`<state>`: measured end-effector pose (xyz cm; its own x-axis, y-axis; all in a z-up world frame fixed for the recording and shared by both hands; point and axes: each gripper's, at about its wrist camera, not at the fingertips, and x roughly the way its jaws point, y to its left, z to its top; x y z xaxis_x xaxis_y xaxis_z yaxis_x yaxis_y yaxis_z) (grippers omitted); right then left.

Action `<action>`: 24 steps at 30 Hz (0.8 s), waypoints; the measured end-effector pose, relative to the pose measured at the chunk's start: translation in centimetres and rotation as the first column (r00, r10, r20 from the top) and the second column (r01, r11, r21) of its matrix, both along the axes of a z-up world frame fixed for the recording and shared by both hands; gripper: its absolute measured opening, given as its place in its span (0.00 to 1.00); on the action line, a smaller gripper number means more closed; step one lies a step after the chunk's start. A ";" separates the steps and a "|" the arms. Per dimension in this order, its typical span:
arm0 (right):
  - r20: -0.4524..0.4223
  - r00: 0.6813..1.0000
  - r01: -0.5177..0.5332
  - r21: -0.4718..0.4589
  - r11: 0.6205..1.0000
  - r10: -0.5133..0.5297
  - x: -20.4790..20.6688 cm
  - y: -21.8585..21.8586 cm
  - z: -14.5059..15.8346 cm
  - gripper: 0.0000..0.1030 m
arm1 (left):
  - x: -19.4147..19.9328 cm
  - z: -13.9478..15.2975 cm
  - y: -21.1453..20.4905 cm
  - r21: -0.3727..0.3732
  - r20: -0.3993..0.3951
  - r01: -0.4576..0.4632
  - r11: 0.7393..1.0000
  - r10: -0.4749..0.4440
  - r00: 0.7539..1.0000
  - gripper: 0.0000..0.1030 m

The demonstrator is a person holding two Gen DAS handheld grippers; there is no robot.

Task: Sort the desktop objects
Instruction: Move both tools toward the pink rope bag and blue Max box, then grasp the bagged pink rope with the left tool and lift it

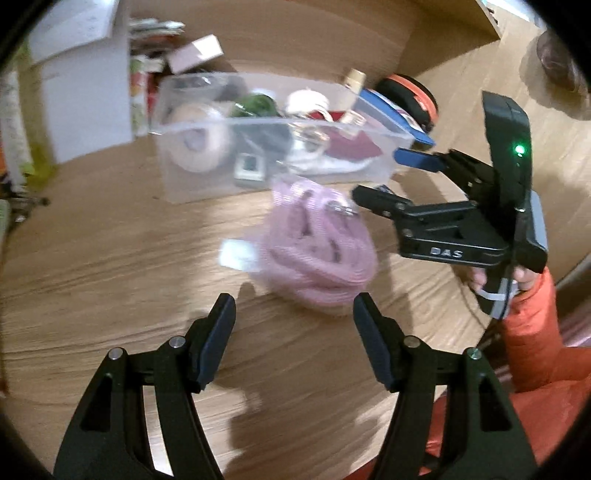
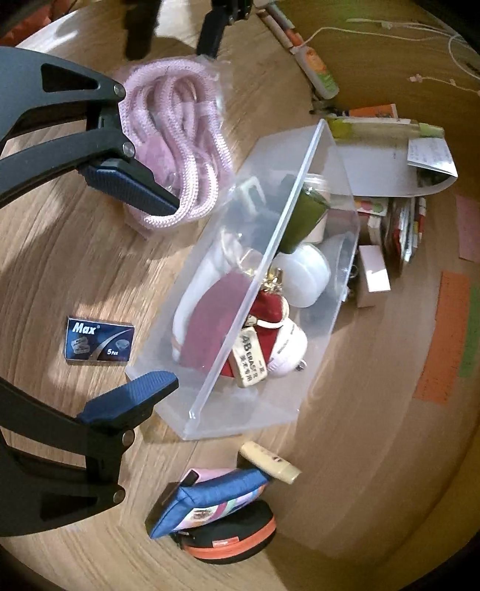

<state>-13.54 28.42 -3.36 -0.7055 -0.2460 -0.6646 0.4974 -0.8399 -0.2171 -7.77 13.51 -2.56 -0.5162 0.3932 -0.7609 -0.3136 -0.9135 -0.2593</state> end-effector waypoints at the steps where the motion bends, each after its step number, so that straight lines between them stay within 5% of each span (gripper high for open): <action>1: 0.001 1.000 0.003 0.007 1.000 -0.003 -0.2 0.1 -0.1 0.82 | -0.2 -0.1 0.4 0.016 0.012 0.016 1.000 -0.016 1.000 0.64; 9: 0.061 0.997 -0.041 0.023 0.999 0.039 -0.9 -0.3 -0.8 0.82 | -1.6 0.4 1.1 0.118 0.052 0.032 0.993 -0.038 0.998 0.64; 24: 0.129 0.982 -0.136 -0.028 0.990 0.139 0.2 -2.1 -1.6 0.76 | -3.4 4.6 0.8 0.163 -0.030 0.016 0.986 -0.011 0.999 0.64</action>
<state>-13.34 26.29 -4.99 -0.5722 -0.3480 -0.7426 0.6312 -0.7650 -0.1278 -11.15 14.27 2.02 -0.5308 0.5180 -0.6708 -0.3348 -0.8553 -0.3955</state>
